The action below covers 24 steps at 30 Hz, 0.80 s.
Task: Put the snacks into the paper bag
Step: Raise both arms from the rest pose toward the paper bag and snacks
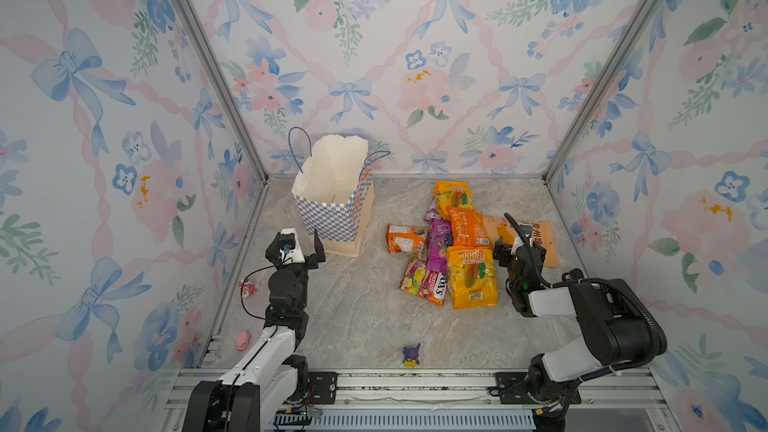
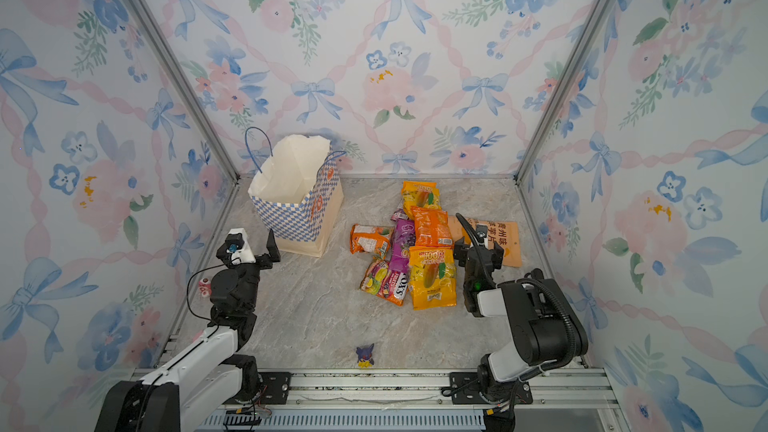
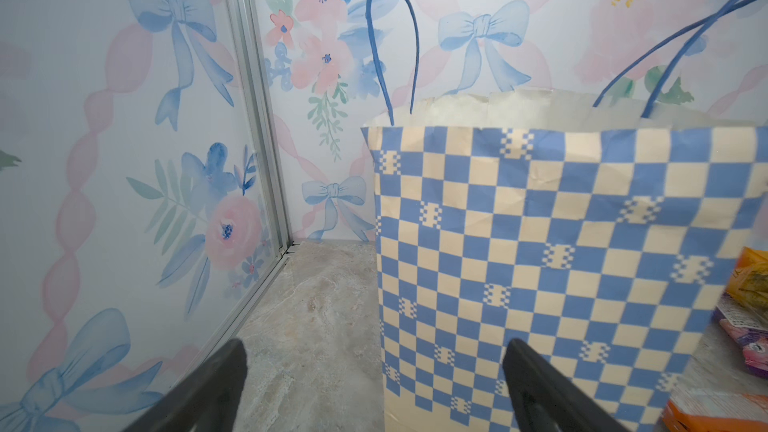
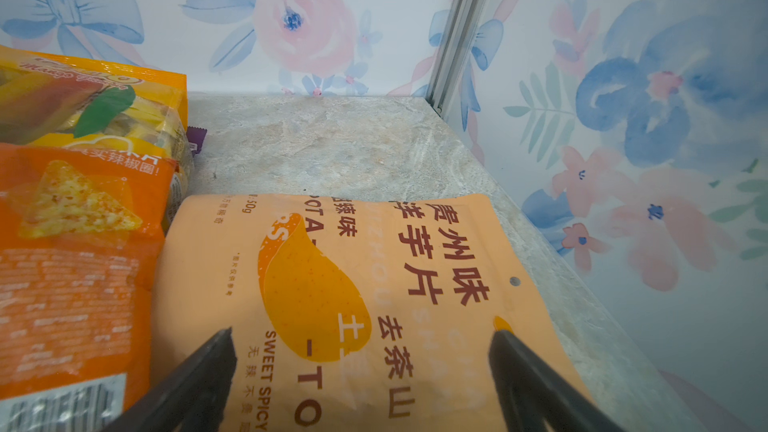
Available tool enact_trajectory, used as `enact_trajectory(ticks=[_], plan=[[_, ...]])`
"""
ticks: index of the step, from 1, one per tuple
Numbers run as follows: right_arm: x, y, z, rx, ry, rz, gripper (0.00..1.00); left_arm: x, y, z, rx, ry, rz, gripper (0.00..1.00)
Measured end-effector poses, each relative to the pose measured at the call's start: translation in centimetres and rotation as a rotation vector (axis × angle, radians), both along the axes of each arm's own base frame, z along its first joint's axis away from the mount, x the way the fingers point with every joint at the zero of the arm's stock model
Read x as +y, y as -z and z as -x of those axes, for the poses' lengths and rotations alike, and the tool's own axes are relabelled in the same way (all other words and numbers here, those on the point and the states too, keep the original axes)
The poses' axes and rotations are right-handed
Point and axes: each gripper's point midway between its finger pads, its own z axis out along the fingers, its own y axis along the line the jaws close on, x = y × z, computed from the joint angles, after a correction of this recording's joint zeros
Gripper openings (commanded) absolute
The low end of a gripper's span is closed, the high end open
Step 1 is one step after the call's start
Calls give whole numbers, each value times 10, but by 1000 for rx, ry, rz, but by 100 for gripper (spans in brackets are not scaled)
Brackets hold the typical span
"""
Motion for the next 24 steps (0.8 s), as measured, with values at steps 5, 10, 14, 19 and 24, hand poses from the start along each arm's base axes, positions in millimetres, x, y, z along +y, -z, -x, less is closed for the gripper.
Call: enact_trajectory(ticks=[5,10,14,19,24], plan=[[0,0,0,-1,-1,0,97,-2,-25,15,-57,8,7,98],[3,-1,2,0,-20,-2,97,-2,-53,20,-101,-1,17,98],[5,-25,6,7,-26,11,97,-3,-58,15,-83,0,16,98],[11,-131,-3,-105,-42,-4,96,-2,-54,9,-33,-12,13,98],[23,-210,-1,-112,-105,-37,97,9,-78,6,-19,-79,38,98]])
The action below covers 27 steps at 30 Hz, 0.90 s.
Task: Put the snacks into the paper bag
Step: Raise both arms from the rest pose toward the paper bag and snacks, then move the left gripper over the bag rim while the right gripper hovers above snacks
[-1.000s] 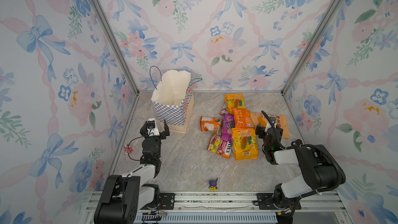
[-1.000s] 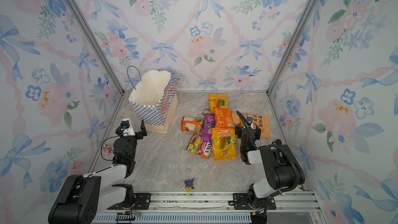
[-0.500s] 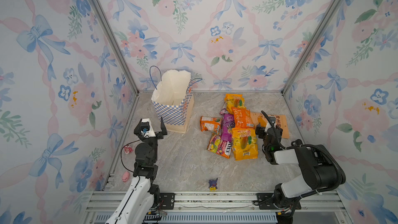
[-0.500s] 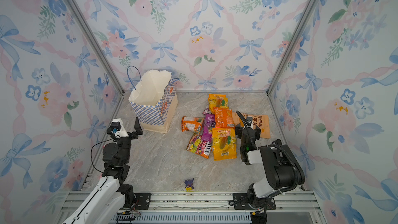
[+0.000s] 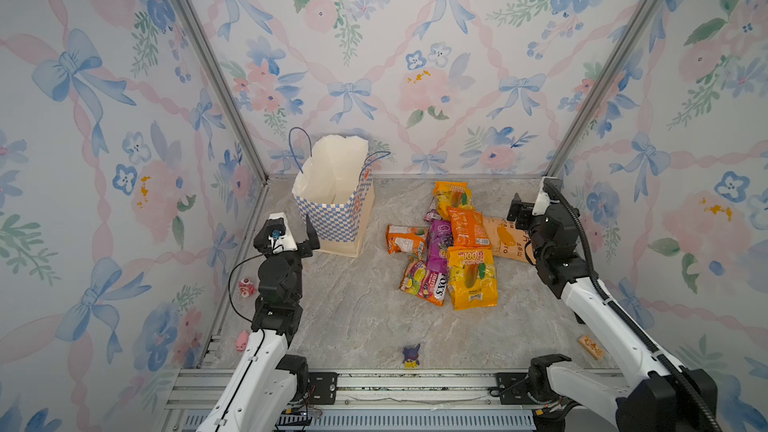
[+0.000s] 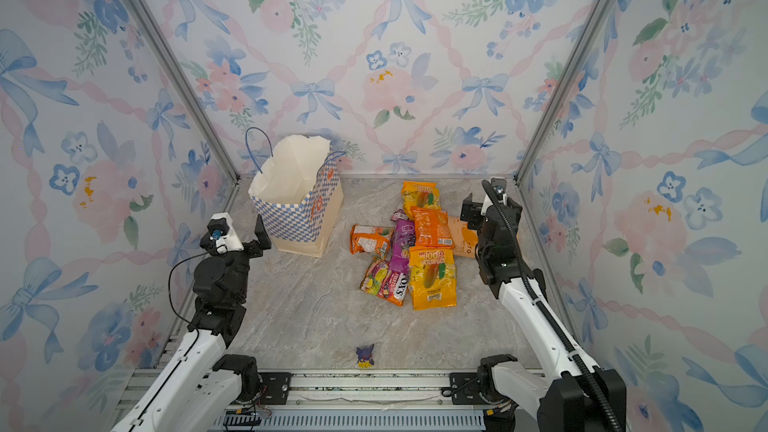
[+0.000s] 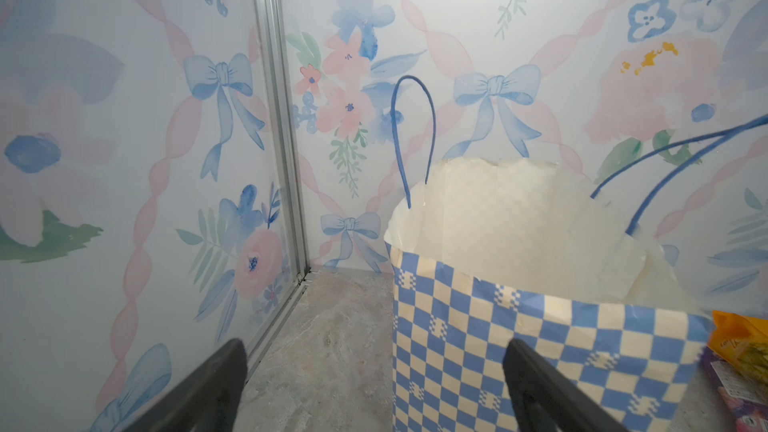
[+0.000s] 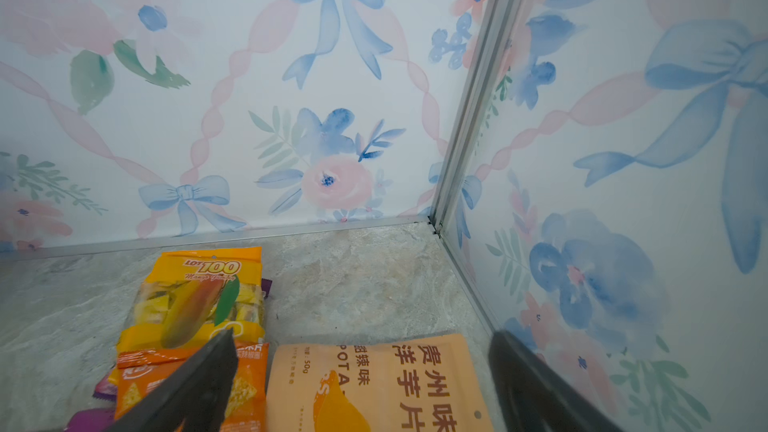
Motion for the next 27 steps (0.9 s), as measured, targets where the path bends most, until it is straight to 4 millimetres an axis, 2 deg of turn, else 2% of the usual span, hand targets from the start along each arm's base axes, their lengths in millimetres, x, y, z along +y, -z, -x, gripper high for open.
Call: enact_trajectory(ticks=[5,10,17,21,24,27], plan=[[28,-23,5,130,-113,-33,97,8,-37,1,-20,-43,35,98],[60,-21,22,272,-219,-26,97,12,-58,0,-5,-69,59,98],[68,-17,46,379,-266,-54,97,13,-90,-14,34,-85,61,98],[72,-18,62,407,-299,-87,96,12,-116,-26,66,-88,63,98],[73,-20,73,421,-314,-100,96,6,-135,-39,92,-51,69,98],[74,-23,80,431,-332,-110,97,-4,-139,-53,140,6,79,98]])
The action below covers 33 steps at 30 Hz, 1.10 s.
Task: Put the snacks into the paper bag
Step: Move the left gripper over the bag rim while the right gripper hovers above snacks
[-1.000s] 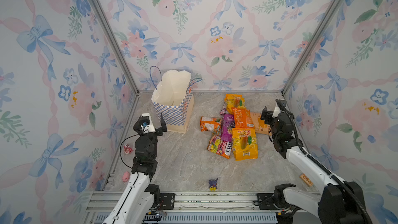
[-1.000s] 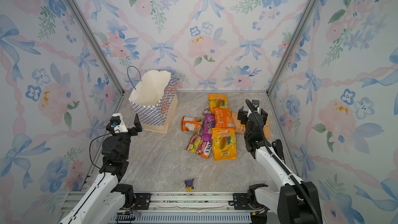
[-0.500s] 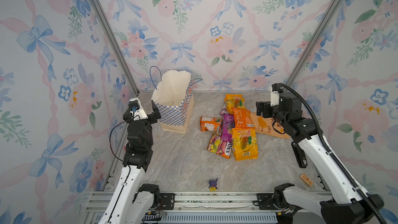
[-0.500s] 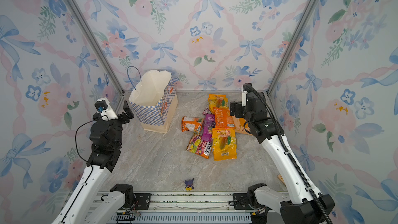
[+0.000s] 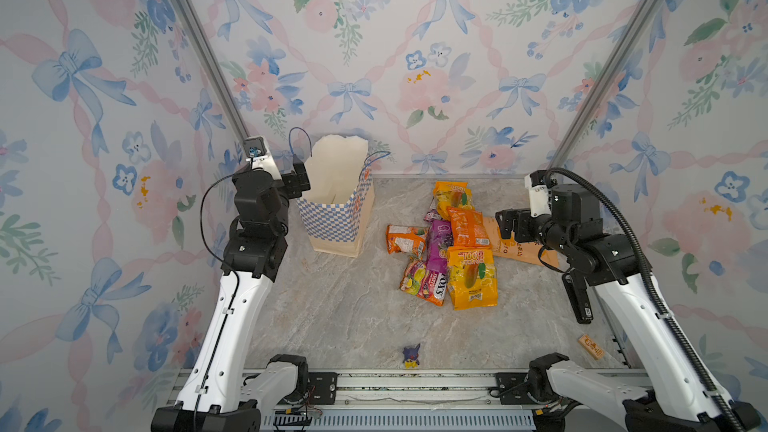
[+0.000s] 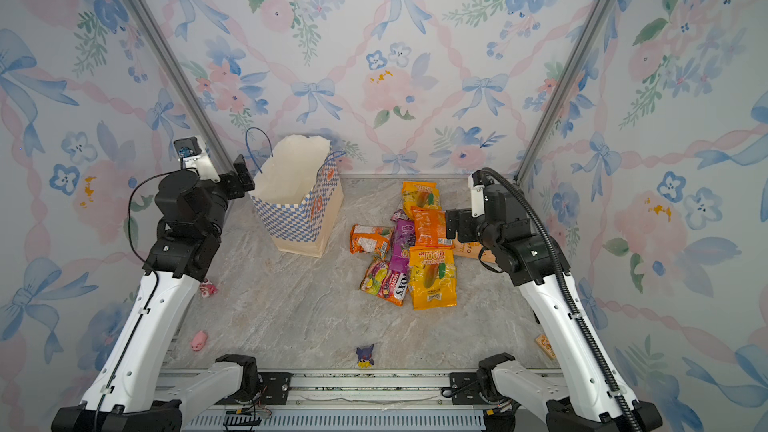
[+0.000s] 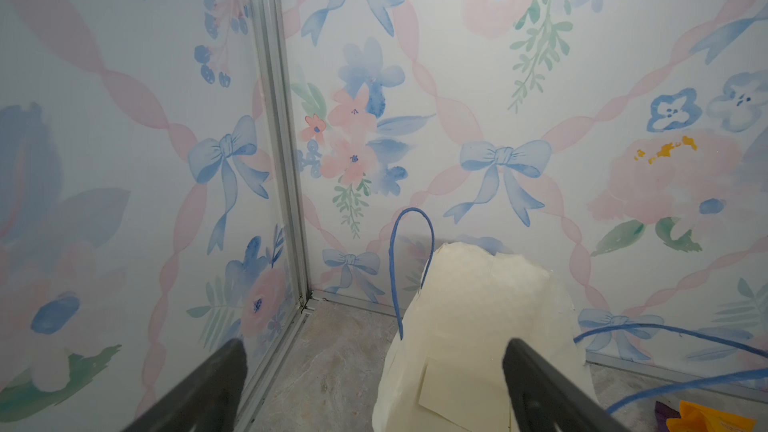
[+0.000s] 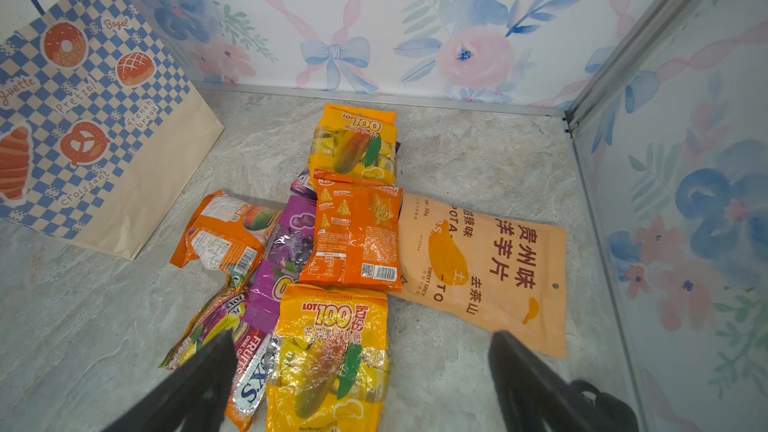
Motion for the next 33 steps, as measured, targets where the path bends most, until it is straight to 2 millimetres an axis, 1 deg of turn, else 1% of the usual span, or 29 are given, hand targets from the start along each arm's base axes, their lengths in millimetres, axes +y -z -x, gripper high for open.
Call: enact_trajectory(ticks=[2,4,8,11,18,20,22,24,26,30,33], plan=[[2,-2,3,5,-13,-8,96,-5,4,-9,41,34,14,98],[3,-4,6,12,-23,-13,97,-9,12,-20,94,60,35,98],[6,-10,12,23,-40,-32,96,-9,30,-37,197,81,73,98],[10,-16,16,24,-62,-54,97,-5,46,-50,266,91,104,98],[15,-20,22,37,-91,-78,97,10,95,-75,417,138,180,98],[15,-20,23,37,-92,-79,97,11,107,-82,452,156,193,98],[15,-21,25,35,-92,-80,96,6,118,-88,485,186,200,98],[14,-23,28,28,-92,-82,96,2,125,-92,507,216,204,98],[12,-26,31,16,-92,-84,96,0,126,-95,515,242,201,98],[8,-31,39,-4,-84,-83,96,4,126,-101,516,261,185,98],[4,-31,44,-10,-75,-78,96,8,131,-104,528,259,177,98]])
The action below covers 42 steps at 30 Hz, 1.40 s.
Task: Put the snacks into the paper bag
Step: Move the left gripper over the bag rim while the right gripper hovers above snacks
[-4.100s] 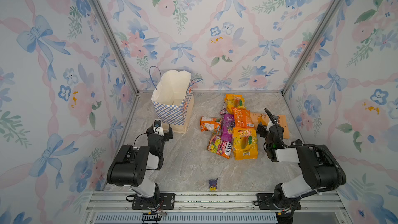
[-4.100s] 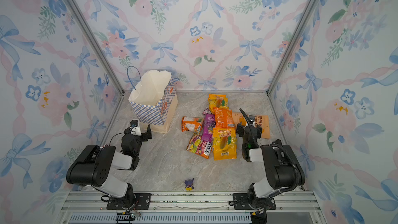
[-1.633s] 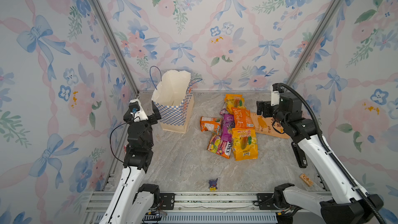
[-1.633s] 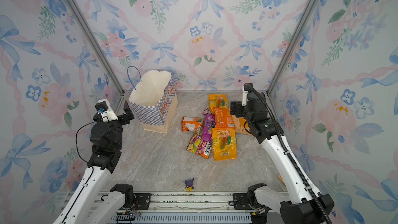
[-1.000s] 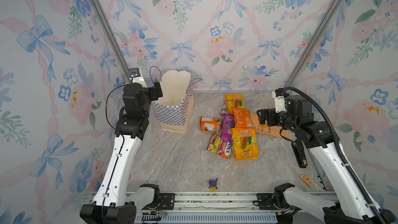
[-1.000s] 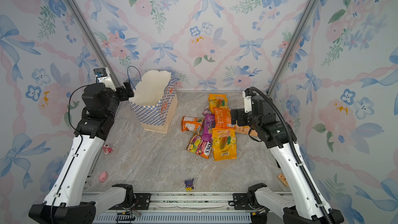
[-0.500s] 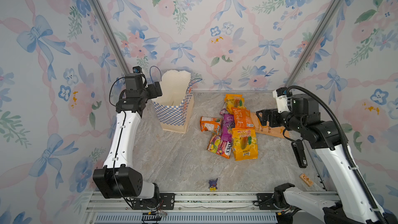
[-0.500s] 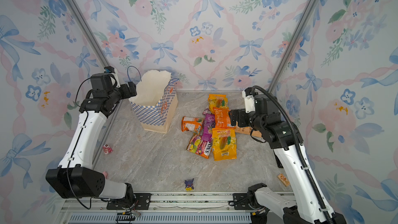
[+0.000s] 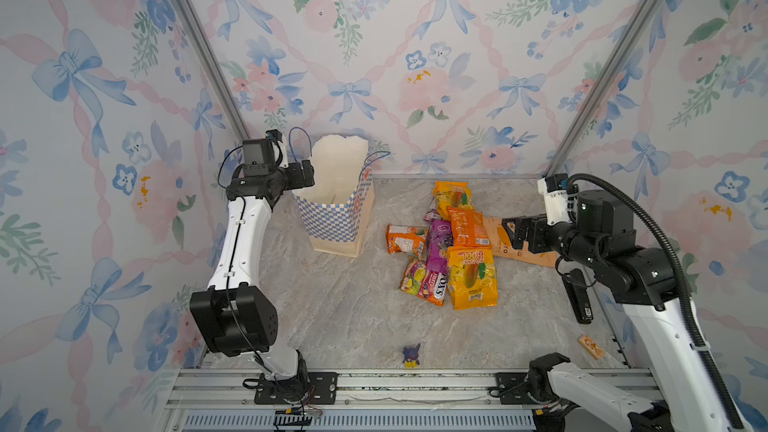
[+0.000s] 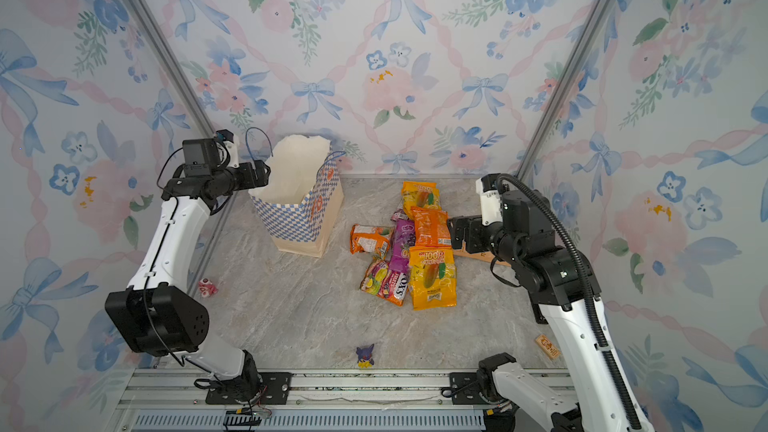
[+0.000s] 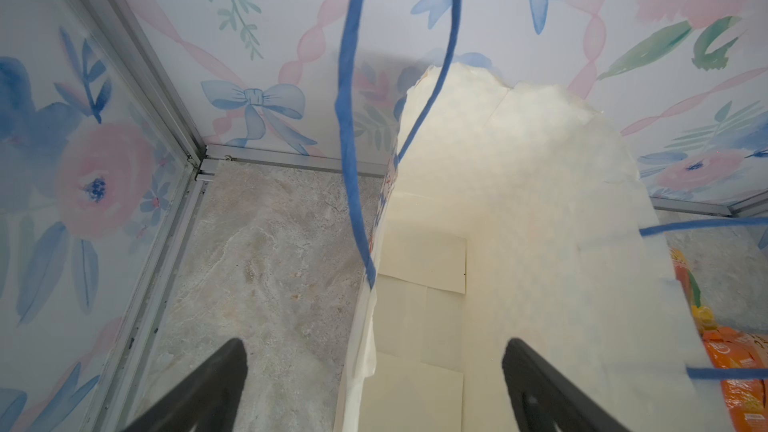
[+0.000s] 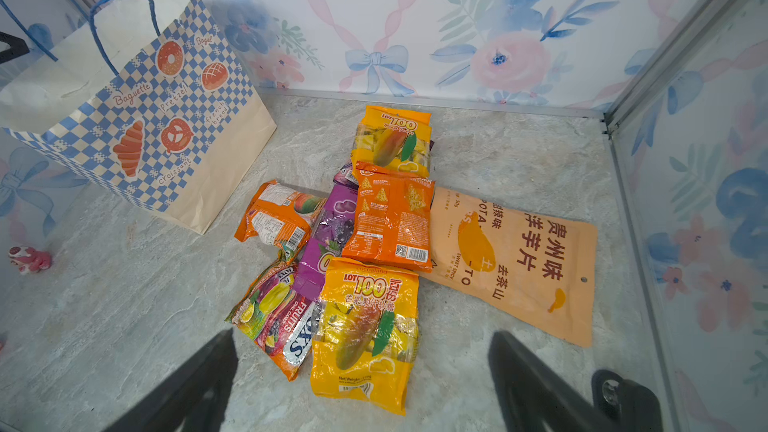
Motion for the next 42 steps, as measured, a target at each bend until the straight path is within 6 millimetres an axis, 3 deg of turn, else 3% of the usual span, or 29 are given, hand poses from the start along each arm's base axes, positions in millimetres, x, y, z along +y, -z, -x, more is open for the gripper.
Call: enact_trajectory(ticks=[12,20,29,36,42], plan=[[-3,16,3,38,10,19,97,3,30,-14,67,26,-34,93],[-3,20,2,46,9,21,97,3,34,-25,73,31,-49,87],[-2,21,1,45,9,20,97,-11,40,-33,80,64,-55,78],[-2,21,1,43,10,20,97,-12,40,-34,80,65,-61,55],[-2,22,0,44,13,16,97,-13,38,-36,76,60,-43,45]])
